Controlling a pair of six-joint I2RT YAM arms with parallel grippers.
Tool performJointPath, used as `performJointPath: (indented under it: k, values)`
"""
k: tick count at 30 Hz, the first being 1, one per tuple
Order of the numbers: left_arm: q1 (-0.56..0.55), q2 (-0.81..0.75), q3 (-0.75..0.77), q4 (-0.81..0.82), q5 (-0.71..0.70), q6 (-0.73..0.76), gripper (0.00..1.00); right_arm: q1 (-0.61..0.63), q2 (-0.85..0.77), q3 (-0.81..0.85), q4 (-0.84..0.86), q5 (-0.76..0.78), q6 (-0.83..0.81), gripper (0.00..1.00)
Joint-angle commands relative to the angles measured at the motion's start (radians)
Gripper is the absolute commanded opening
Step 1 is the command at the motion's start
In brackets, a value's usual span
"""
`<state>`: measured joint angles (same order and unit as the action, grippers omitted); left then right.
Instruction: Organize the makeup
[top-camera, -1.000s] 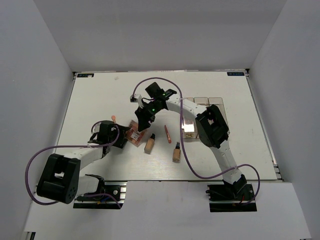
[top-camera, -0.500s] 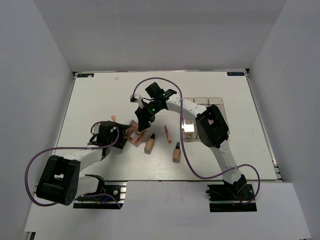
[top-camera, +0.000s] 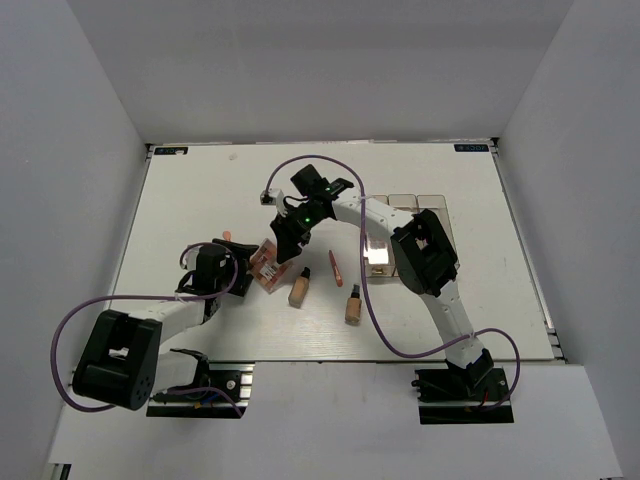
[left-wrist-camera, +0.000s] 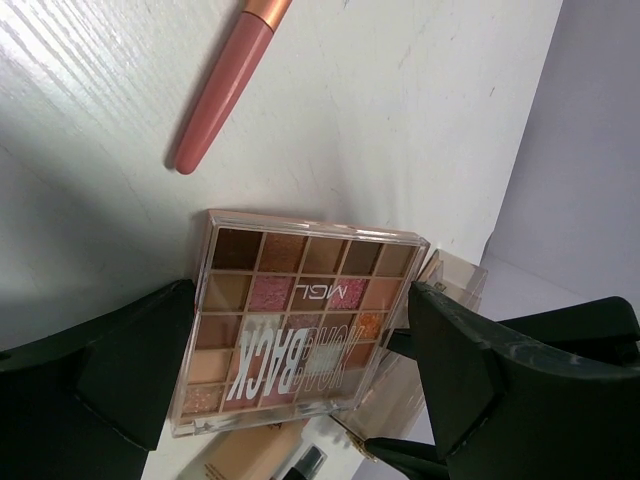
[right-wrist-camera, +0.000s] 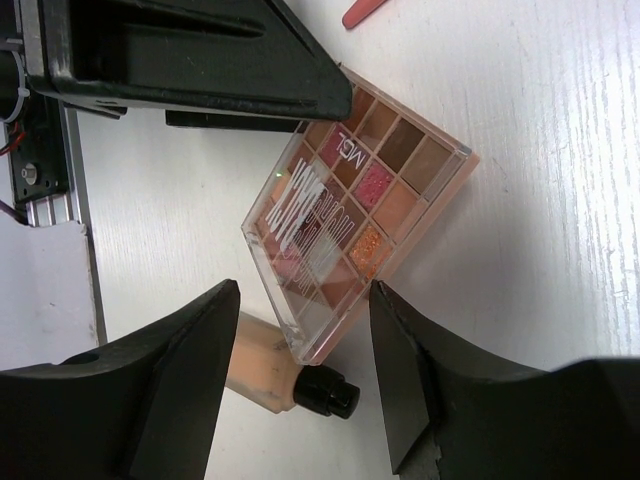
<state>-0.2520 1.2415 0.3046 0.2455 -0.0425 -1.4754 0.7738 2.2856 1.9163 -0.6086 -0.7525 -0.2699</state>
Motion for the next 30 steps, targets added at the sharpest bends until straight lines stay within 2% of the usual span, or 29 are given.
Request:
performJointPath:
  k: [1, 17, 30]
  values:
    - [-0.004, 0.035, -0.030, -0.025, 0.015, 0.009, 0.98, 0.036, -0.040, -0.005, -0.016, -0.093, -0.008, 0.60]
    - [-0.004, 0.099, -0.002, -0.031, 0.041, 0.006, 0.98, 0.036, -0.044, -0.005, -0.026, -0.111, -0.026, 0.60]
    - [-0.004, 0.239, 0.040, -0.006, 0.181, 0.030, 0.98, 0.033, -0.043, -0.002, -0.017, -0.102, -0.015, 0.59]
